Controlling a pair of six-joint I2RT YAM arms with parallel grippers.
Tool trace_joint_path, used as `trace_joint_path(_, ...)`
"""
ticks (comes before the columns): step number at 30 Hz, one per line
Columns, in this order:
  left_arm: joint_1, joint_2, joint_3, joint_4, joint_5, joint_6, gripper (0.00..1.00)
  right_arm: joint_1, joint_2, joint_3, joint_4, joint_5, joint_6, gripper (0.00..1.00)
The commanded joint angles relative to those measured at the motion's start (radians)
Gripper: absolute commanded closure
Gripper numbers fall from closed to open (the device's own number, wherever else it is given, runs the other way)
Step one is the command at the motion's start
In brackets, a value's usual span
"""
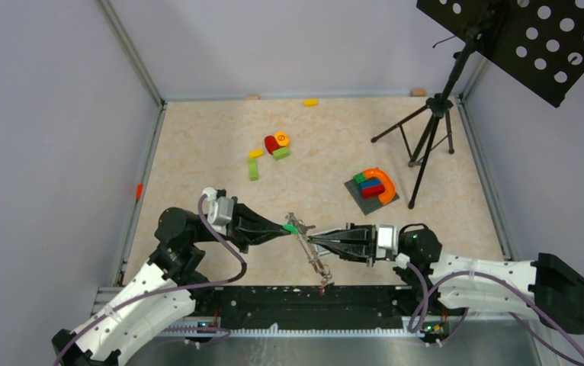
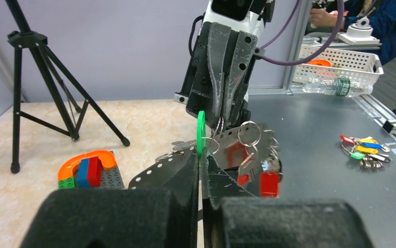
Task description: Remove the keys from the keyring
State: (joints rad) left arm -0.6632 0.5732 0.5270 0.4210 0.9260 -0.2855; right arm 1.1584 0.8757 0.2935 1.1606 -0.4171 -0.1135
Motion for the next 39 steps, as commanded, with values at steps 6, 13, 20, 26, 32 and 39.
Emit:
trace_joint_path(6,0.000,-0.010,0.033,-0.039,-0.094,0.042,1.00,0.011,-0.076,0.011,-0.035,-0.077,-0.040,1.00)
trace_joint_path(13,0.001,0.009,0.053,-0.031,-0.094,0.041,1.00,0.011,-0.077,0.028,-0.109,-0.103,-0.057,1.00)
trace_joint_path(20,0.001,0.014,0.071,-0.039,-0.093,0.051,1.00,0.011,-0.091,0.037,-0.195,-0.080,-0.078,1.00)
trace_joint_path(26,0.001,0.020,0.076,-0.038,-0.084,0.050,1.00,0.011,-0.101,0.043,-0.261,-0.016,-0.074,1.00)
trace_joint_path(32,0.001,0.031,0.084,-0.032,-0.058,0.048,1.00,0.011,-0.090,0.080,-0.347,0.034,-0.072,1.00)
trace_joint_path(39,0.001,0.041,0.088,-0.034,-0.053,0.045,1.00,0.011,-0.043,0.139,-0.421,0.028,-0.063,1.00)
